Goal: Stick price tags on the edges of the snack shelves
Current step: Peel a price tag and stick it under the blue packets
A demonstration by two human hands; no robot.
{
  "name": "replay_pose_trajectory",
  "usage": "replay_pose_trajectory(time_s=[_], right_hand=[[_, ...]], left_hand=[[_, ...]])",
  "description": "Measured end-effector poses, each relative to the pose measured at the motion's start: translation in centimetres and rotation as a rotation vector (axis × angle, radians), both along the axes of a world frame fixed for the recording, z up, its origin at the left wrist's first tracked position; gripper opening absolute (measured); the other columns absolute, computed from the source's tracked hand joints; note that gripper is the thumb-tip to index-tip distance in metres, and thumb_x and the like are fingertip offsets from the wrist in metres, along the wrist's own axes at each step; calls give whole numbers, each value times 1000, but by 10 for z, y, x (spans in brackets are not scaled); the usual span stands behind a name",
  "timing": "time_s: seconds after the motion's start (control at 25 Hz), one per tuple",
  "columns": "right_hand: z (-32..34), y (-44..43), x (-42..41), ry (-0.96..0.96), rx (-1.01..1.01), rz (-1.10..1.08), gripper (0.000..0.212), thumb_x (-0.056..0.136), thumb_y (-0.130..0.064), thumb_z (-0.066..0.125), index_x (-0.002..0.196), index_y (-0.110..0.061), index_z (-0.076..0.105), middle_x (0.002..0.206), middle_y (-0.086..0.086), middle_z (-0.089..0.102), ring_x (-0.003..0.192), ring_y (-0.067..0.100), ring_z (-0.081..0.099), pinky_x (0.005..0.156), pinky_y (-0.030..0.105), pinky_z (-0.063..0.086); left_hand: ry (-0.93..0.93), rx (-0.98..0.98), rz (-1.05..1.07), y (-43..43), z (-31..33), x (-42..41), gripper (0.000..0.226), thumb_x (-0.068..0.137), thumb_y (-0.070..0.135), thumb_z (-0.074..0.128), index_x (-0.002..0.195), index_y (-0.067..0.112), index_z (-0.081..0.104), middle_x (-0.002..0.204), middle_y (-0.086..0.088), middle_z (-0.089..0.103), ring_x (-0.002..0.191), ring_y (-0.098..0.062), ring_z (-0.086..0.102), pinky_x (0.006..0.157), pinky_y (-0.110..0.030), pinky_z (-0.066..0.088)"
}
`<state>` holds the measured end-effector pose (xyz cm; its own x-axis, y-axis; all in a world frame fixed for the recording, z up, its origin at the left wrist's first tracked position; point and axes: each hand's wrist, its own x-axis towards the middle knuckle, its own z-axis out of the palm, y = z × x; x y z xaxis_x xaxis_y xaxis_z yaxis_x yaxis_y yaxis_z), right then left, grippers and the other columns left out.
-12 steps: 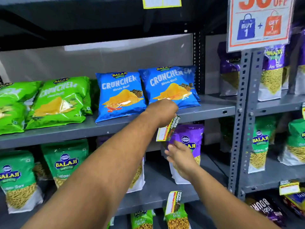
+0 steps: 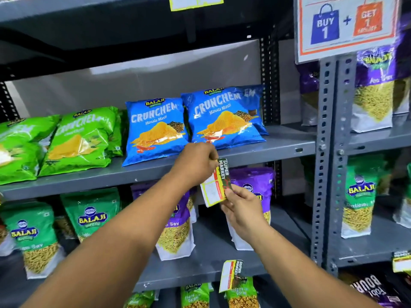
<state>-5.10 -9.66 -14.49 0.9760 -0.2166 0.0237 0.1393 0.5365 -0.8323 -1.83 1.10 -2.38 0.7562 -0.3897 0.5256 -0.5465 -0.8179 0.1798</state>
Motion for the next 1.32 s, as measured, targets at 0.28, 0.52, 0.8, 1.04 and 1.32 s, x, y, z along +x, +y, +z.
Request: replay_pose_trajectory(time_s=[0.28, 0.52, 0.8, 1.04, 1.32], right_hand=[[1, -50, 6, -101, -337, -332, 22, 82, -11, 68, 102, -20, 63, 92, 13, 70, 84, 27, 68, 85, 50, 56], [28, -69, 11, -114, -575, -459, 27, 80, -14, 72, 106, -11, 68, 86, -3, 69, 81, 12, 65, 84, 33, 55], [39, -71, 13, -73, -673, -490, 23, 79, -19, 73, 101, -14, 70, 77, -11, 66, 78, 9, 65, 82, 34, 56], [49, -73, 13, -98, -682, -505, 23, 79, -20, 73, 100, -13, 71, 74, -10, 66, 72, 4, 63, 76, 26, 52], [60, -72, 18, -116, -696, -529, 19, 79, -22, 73, 97, -15, 72, 74, -11, 67, 74, 8, 65, 80, 32, 56]], left_hand=[[247, -501, 6, 7, -65, -12, 11, 78, 17, 69, 87, 21, 65, 55, 8, 60, 49, 4, 49, 60, -20, 40], [233, -696, 72, -18, -80, -2, 24, 85, 29, 62, 74, 9, 70, 62, -3, 62, 57, -12, 50, 55, -23, 39], [239, -778, 109, -24, -78, 5, 27, 87, 30, 61, 73, 8, 70, 67, -1, 67, 61, -12, 56, 54, -21, 40], [152, -778, 120, -23, -70, 3, 27, 86, 34, 61, 75, 12, 72, 75, -4, 73, 72, -18, 65, 65, -30, 49], [87, -744, 182, -25, -61, 9, 30, 83, 43, 61, 70, 18, 70, 69, -1, 73, 69, -20, 66, 62, -34, 53]])
